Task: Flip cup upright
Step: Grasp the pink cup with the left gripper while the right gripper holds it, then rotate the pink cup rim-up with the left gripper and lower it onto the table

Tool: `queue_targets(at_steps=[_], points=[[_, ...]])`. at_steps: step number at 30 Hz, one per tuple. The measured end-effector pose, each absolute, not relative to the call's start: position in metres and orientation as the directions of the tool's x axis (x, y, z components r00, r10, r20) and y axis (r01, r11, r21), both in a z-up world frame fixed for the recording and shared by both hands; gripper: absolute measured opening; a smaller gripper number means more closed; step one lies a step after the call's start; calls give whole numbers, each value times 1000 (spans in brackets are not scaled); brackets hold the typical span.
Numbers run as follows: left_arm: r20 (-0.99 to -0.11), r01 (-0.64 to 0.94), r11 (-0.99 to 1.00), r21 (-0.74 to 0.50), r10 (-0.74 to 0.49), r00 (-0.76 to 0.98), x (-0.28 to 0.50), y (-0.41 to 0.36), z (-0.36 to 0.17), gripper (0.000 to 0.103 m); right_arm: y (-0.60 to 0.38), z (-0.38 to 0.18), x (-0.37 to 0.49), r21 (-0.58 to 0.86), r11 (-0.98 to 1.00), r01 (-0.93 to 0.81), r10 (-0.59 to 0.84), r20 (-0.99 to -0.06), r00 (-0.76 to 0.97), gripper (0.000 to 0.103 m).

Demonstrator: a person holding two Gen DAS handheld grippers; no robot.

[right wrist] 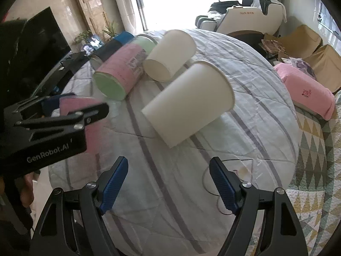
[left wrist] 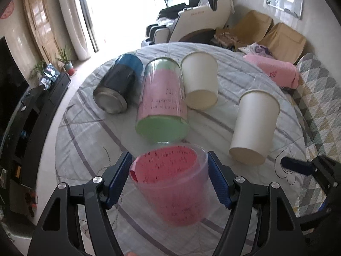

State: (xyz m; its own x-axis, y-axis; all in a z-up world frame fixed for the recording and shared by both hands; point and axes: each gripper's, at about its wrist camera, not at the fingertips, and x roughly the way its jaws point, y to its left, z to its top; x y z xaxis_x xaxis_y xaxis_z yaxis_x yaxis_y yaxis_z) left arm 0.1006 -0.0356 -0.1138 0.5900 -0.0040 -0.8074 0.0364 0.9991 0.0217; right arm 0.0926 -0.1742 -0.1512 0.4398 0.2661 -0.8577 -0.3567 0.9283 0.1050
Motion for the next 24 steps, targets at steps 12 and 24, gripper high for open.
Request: queue_targets(at_steps=[12, 24], points=[[-795, 84, 996, -15, -63, 604, 92, -29, -114, 72, -145, -161, 83, 230, 884, -406, 403, -816, 415, 80], [-801, 87, 995, -56, -97, 590, 84, -26, -118, 77, -148, -161, 81, 219, 901, -374, 377, -823, 425, 80]])
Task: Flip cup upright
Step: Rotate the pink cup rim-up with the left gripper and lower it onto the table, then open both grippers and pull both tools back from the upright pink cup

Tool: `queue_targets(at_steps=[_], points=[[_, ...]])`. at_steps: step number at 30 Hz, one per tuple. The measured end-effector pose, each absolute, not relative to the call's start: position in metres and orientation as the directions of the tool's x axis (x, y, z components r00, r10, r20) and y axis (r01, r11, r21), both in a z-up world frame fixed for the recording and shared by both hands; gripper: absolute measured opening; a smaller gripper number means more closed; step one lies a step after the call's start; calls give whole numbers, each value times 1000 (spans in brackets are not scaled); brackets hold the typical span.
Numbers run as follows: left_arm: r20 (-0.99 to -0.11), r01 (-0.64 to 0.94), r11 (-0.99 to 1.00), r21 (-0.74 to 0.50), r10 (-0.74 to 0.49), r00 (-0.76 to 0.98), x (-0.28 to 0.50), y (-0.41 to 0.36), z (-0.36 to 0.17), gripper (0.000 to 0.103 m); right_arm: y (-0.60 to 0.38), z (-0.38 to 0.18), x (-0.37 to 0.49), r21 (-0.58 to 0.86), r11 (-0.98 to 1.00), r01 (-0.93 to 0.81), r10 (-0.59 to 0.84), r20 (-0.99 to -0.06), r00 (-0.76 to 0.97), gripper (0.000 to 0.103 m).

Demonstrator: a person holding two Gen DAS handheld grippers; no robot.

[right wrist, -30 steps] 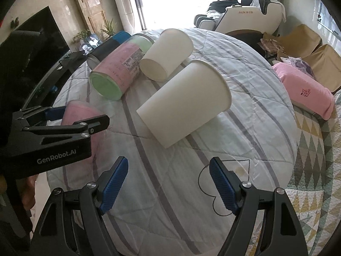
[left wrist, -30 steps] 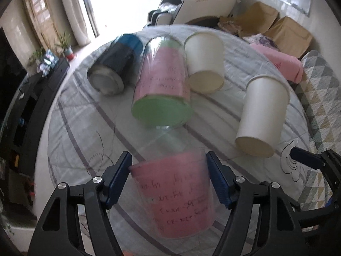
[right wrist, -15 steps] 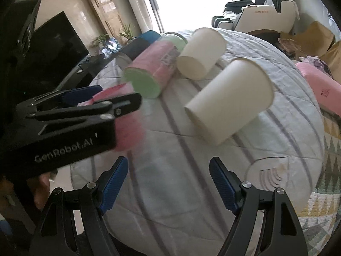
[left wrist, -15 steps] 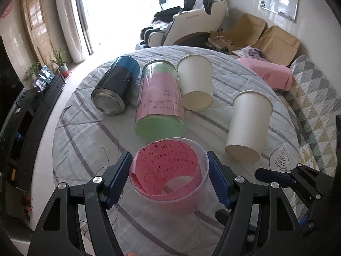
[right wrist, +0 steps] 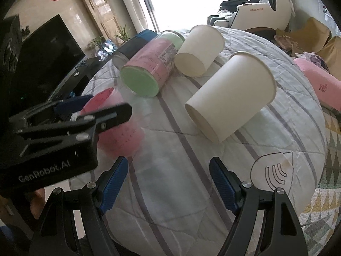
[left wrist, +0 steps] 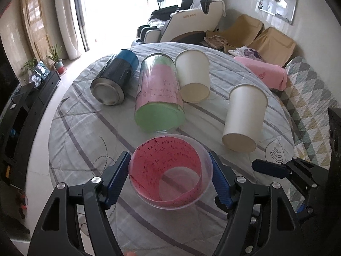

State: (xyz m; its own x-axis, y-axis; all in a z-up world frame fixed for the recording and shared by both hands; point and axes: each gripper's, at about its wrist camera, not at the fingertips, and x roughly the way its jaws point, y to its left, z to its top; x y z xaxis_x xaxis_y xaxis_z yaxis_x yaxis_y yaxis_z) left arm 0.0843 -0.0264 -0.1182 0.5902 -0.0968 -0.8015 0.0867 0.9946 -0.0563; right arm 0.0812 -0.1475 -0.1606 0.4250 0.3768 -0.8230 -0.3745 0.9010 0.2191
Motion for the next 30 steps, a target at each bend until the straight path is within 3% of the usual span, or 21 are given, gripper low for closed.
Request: queue_targets(at_steps=[6, 10, 30], points=[[-794, 100, 993, -63, -111, 598, 77, -29, -116, 88, -149, -158, 78, 206, 909, -364, 361, -826, 434, 80], [-789, 96, 993, -65, -110, 604, 73, -28, -114, 90, -149, -161, 76, 199, 913, -356, 349, -834, 428, 80], [-709, 130, 989, -66, -138, 691, 21, -19, -76, 92, -151, -129, 44, 148, 933, -329, 307, -804, 509, 80]])
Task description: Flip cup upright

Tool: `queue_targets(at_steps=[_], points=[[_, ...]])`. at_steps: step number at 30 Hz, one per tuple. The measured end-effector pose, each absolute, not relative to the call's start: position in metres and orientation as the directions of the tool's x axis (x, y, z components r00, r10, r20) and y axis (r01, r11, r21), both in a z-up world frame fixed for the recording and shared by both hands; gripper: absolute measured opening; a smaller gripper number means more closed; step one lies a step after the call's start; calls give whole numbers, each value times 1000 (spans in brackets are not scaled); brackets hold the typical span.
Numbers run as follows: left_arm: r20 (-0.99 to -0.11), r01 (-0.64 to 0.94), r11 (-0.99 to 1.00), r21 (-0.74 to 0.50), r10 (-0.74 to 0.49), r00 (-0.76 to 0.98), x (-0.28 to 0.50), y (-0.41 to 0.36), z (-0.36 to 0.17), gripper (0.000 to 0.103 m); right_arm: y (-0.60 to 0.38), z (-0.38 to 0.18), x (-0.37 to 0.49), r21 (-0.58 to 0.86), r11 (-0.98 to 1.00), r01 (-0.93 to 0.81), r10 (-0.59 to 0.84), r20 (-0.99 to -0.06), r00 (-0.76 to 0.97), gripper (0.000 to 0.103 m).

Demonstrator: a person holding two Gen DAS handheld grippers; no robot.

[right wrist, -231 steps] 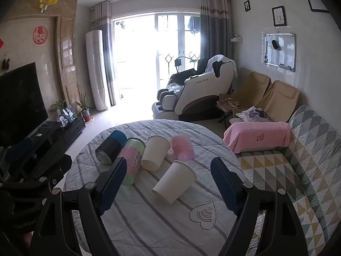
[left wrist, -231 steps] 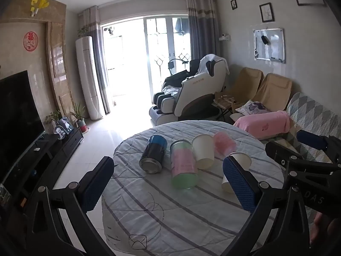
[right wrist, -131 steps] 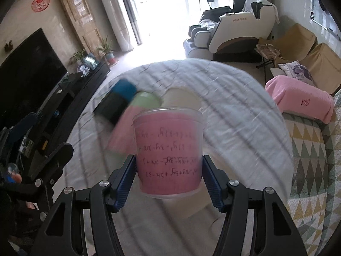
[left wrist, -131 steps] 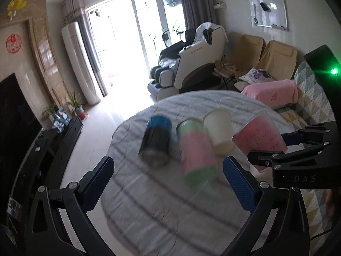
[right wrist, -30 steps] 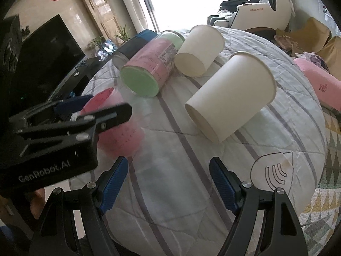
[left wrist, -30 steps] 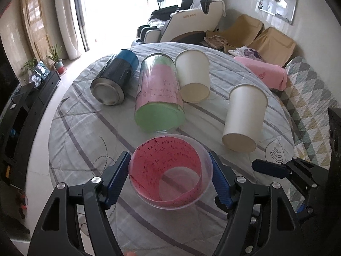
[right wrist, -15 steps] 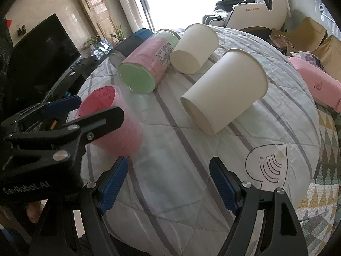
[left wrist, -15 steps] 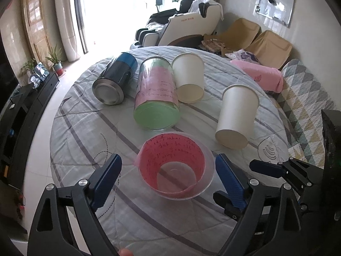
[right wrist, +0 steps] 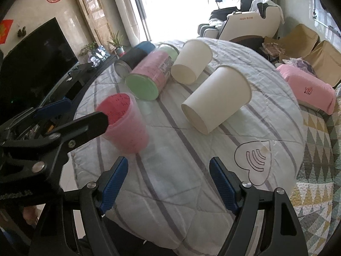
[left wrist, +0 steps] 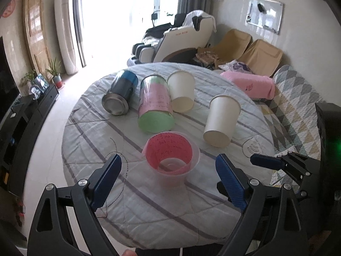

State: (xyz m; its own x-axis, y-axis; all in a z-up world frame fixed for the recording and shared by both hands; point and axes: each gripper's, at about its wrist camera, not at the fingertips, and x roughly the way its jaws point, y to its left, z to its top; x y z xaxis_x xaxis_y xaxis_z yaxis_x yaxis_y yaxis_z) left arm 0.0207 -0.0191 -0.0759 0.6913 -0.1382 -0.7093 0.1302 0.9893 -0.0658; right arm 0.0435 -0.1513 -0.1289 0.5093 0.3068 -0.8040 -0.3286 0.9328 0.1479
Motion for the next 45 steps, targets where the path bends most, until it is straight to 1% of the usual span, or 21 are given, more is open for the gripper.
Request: queue_targets(at_steps=[7, 12, 16, 17, 20, 22, 24, 28, 31, 34, 45], points=[[-663, 118, 991, -66, -132, 737, -3, -7, -59, 93, -144, -104, 29, 121, 937, -328, 300, -760, 577, 80], [-588, 101, 995, -16, -91, 803, -26, -1, -39, 94, -138, -90, 19, 92, 943, -318, 280, -734, 619, 80], [-503, 84, 996, 15, -65, 862, -46, 3, -22, 100, -137, -74, 5, 69, 952, -298, 260, -693, 673, 80], [-468, 72, 997, 25, -52, 882, -52, 5, -17, 102, -138, -69, 0, 63, 955, -288, 254, -675, 692, 80], [-416, 55, 998, 25, -39, 908, -62, 9, -8, 103, -137, -56, -12, 41, 964, -263, 230, -624, 747, 80], [-396, 58, 998, 8, -50, 917, -66, 12, -5, 103, -137, -50, -20, 23, 970, -242, 210, -580, 787, 80], [-371, 56, 998, -6, -54, 927, -69, 14, -4, 103, -136, -44, -29, -7, 978, -207, 174, -517, 838, 80], [-352, 45, 999, -9, -45, 935, -71, 15, -6, 103, -133, -37, -42, -58, 990, -132, 98, -402, 910, 81], [-352, 36, 999, -9, -37, 935, -72, 15, -9, 103, -134, -36, -46, -47, 994, -104, 80, -362, 929, 81], [-344, 14, 1000, 18, -7, 939, -72, 13, -11, 103, -135, -37, -46, -29, 994, -108, 90, -359, 929, 82], [-342, 7, 999, 38, 6, 939, -71, 9, -13, 103, -141, -39, -42, -6, 994, -107, 98, -363, 927, 82]])
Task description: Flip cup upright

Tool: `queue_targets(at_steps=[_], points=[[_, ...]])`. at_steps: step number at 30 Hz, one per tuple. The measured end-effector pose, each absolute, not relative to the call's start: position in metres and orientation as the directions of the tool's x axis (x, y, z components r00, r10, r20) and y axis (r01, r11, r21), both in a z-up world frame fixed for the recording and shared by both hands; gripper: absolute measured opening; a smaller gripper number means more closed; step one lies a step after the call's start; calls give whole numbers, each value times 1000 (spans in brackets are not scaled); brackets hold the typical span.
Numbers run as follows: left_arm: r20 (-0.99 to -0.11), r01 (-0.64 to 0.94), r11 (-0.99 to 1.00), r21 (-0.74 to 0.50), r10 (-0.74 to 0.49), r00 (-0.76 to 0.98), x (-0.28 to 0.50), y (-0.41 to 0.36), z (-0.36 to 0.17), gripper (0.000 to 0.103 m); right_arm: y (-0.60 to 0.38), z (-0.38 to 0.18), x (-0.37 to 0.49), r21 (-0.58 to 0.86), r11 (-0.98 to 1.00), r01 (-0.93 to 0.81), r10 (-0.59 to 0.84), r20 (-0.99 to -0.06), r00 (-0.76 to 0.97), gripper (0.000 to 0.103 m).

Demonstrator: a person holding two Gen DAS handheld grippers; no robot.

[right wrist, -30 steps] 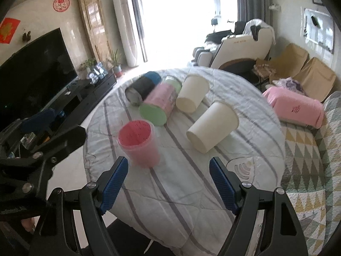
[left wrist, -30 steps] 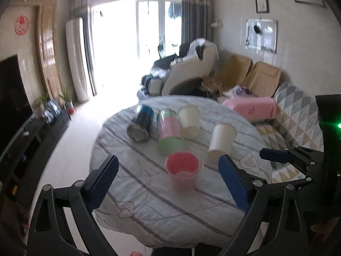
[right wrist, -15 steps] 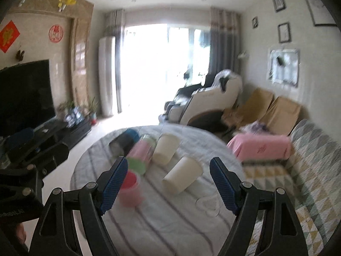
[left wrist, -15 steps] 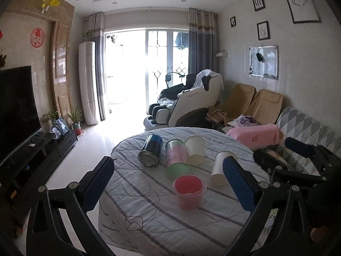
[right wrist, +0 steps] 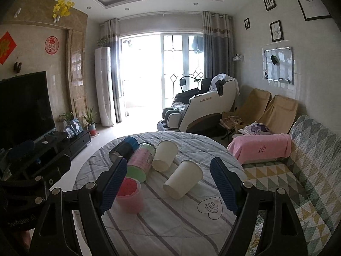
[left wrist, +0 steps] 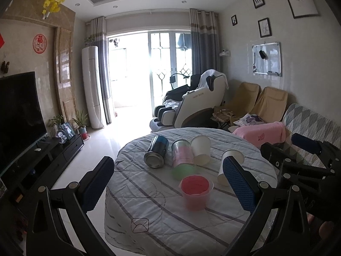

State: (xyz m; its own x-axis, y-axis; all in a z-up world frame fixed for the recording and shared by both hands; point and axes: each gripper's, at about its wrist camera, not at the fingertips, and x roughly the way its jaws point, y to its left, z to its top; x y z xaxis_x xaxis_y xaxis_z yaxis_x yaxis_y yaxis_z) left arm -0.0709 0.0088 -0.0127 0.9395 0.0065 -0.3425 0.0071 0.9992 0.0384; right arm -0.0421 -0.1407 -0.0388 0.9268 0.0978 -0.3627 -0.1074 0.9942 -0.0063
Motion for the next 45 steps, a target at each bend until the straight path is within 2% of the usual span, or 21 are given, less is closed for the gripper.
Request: queue_targets(at_steps=[11, 45], points=[[-346, -22, 998, 67, 44, 937, -61, 8, -18, 103, -143, -42, -36, 0, 995, -95, 88, -366, 926, 82], [-402, -27, 998, 52, 45, 914, -36, 18, -34, 103, -153, -51, -14, 5, 997, -77, 73, -411, 909, 82]])
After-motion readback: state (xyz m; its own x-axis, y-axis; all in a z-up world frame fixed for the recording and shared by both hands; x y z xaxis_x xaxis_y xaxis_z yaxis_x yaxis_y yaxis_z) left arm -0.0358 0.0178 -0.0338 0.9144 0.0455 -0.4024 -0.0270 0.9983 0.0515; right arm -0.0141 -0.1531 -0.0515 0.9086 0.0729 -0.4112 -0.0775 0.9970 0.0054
